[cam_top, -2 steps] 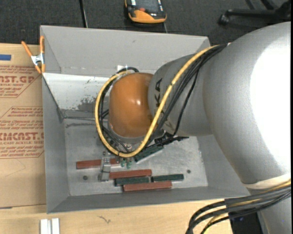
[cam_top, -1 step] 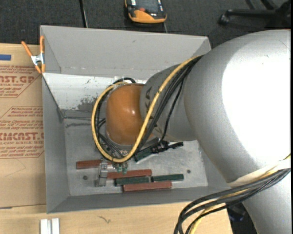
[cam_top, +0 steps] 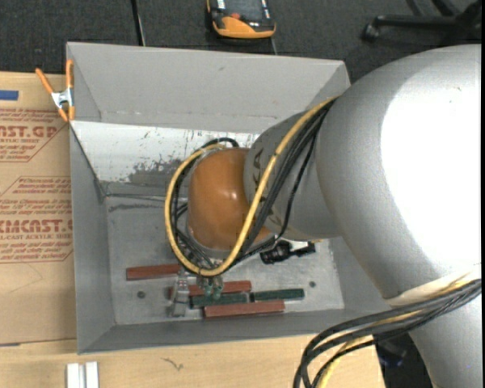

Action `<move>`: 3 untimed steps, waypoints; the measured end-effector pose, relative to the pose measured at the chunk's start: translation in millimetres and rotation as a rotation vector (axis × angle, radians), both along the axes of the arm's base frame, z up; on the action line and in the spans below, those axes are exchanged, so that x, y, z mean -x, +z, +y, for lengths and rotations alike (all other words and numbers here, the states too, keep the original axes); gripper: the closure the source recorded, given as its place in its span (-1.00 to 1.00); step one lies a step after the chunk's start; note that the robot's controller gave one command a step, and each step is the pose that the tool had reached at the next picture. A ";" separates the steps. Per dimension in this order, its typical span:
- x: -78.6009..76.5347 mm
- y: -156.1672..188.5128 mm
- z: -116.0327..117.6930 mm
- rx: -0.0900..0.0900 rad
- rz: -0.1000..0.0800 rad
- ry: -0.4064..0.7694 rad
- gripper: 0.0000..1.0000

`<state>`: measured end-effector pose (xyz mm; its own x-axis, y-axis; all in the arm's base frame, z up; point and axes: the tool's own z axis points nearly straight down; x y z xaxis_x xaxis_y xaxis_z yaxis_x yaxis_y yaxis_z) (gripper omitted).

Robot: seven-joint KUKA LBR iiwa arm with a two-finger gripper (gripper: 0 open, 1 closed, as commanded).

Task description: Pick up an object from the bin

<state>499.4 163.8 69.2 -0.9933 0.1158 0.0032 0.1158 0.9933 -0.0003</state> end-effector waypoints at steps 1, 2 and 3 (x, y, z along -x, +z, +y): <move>-16.1 -2.5 18.2 -0.002 -0.005 0.022 -1.00; -0.1 -0.1 0.9 -0.001 -0.005 0.001 1.00; -0.1 -0.1 0.9 -0.001 -0.005 0.001 1.00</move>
Offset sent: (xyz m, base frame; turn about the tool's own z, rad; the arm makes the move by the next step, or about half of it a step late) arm 0.0000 0.0000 0.0000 0.0000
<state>499.5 164.7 69.1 -0.9934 0.1151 -0.0012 0.1151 0.9934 0.0016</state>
